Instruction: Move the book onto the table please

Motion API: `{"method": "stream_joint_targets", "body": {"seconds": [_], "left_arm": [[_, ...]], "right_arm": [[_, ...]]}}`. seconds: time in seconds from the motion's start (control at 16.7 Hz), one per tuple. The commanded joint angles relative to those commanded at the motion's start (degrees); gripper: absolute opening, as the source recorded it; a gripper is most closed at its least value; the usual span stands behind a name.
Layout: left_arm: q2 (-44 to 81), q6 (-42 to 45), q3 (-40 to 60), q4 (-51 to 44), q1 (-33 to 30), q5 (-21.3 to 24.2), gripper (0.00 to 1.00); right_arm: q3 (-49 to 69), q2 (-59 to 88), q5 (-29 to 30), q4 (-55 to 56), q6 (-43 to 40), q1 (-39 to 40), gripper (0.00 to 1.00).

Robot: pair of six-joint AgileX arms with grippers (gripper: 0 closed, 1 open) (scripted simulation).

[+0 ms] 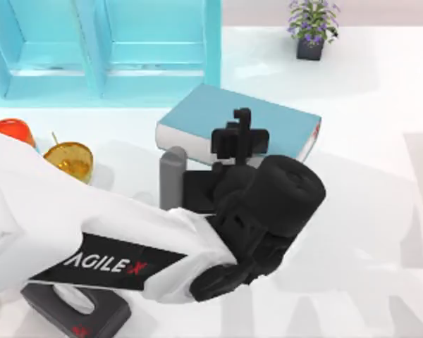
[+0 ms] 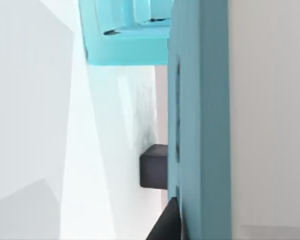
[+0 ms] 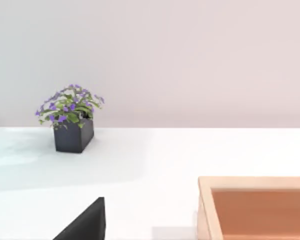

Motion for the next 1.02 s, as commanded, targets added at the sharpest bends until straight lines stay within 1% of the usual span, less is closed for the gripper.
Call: {"method": "stream_joint_targets", "body": {"seconds": [0.18, 1.02], "left_arm": [[2.81, -3.53, 1.39, 1.11, -2.32, -0.10, 0.00], [3.17, -4.06, 0.59, 1.31, -2.75, -0.52, 0.00]], "right_arm": [[0.00, 0.00, 0.00, 0.00, 0.00, 0.00, 1.00], [0.00, 0.00, 0.00, 0.00, 0.00, 0.00, 1.00]]}}
